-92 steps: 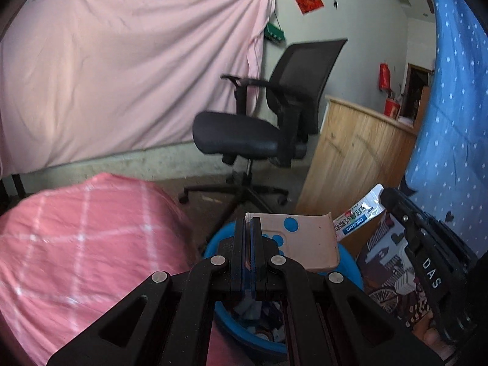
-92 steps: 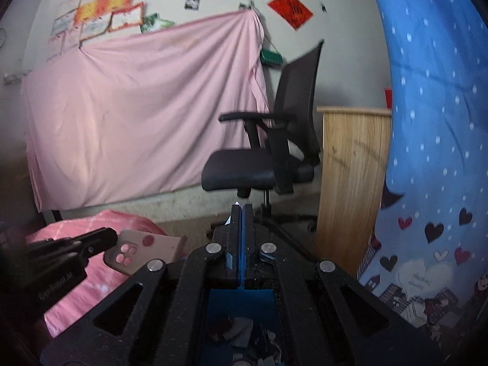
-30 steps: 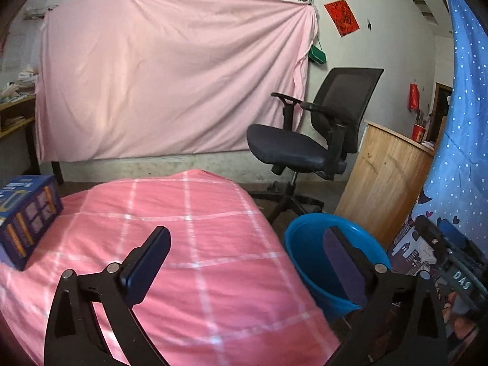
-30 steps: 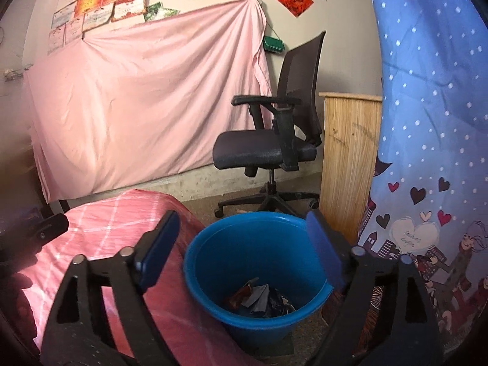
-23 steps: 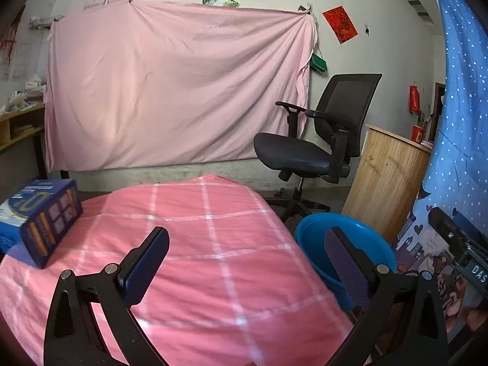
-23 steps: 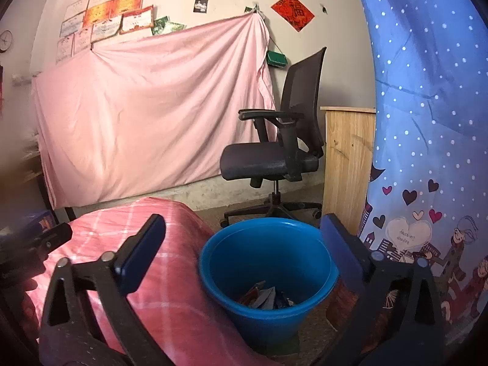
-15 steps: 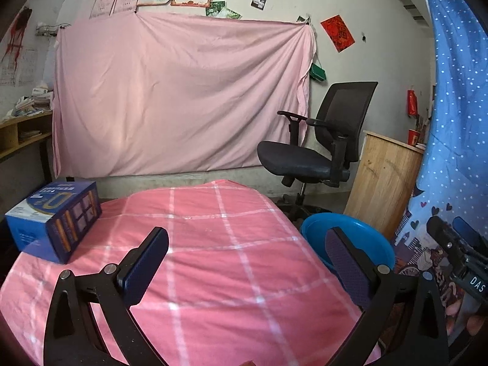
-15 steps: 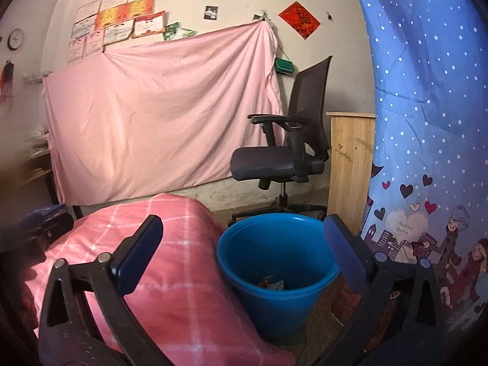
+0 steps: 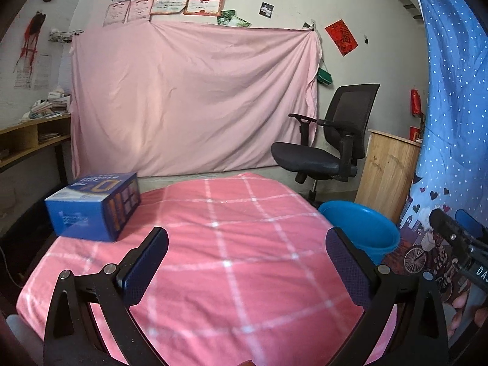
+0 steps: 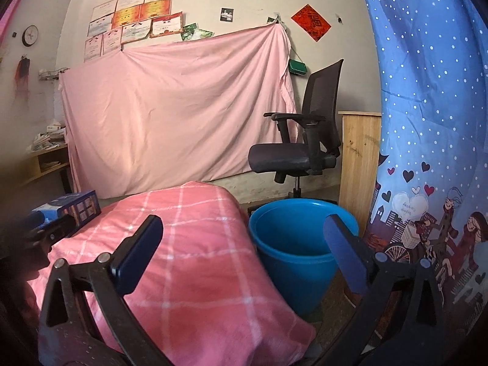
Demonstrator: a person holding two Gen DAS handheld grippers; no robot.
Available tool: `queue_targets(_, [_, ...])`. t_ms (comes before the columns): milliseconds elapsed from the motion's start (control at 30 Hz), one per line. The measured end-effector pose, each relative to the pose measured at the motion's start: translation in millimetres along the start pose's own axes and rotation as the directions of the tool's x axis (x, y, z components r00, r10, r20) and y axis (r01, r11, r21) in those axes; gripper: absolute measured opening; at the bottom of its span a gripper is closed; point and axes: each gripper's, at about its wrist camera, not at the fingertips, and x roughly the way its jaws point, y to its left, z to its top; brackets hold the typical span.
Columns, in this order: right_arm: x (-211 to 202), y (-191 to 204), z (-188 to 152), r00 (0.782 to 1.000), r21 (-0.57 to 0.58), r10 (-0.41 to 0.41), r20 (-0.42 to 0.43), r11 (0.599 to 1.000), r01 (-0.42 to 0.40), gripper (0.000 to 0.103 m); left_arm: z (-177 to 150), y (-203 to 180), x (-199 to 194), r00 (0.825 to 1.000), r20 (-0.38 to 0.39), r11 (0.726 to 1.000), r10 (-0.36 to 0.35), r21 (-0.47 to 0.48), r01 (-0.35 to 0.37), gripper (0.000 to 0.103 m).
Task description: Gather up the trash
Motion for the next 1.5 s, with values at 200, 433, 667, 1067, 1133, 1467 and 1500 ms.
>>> queue_targets(200, [-23.8, 13.2, -6.3, 1.000, 0.003, -0.001, 0.010, 1.000, 0.001, 0.103, -12.1, 14.2, -24.4, 1.000, 0.002, 1.000, 0.022, -0.013, -0.022, 0.101])
queue_targets(433, [-50.7, 28.7, -18.4, 1.000, 0.000, 0.002, 0.025, 1.000, -0.002, 0.103, -28.4, 19.0, -54.6, 0.999, 0.031, 0.999, 0.031, -0.016, -0.031, 0.101])
queue_targets(667, [-67.4, 42.7, -30.5, 0.999, -0.014, 0.004, 0.046, 1.000, -0.004, 0.103, -41.1, 19.8, -72.2, 0.998, 0.046, 0.999, 0.047, -0.019, -0.046, 0.101])
queue_targets(1067, [-75.8, 51.4, -46.6, 0.999, -0.019, -0.012, 0.047, 1.000, 0.013, 0.103, -52.0, 20.5, -76.2, 0.997, 0.049, 0.998, 0.066, -0.014, -0.066, 0.101])
queue_targets(1133, [-75.8, 51.9, -48.6, 0.999, -0.022, -0.016, 0.047, 1.000, 0.017, 0.103, -54.3, 20.5, -76.7, 0.996, 0.051, 0.997, 0.070, -0.013, -0.069, 0.101])
queue_targets(1467, [-58.7, 56.6, -58.0, 1.000, -0.049, -0.019, -0.020, 0.999, 0.018, 0.103, -62.4, 23.2, -68.4, 0.995, 0.021, 0.995, 0.098, -0.014, -0.098, 0.101])
queue_targets(1500, [-58.3, 57.3, -58.7, 1.000, -0.053, -0.018, -0.021, 0.998, 0.017, 0.103, -63.1, 23.9, -67.7, 0.995, 0.020, 0.995, 0.099, -0.016, -0.098, 0.101])
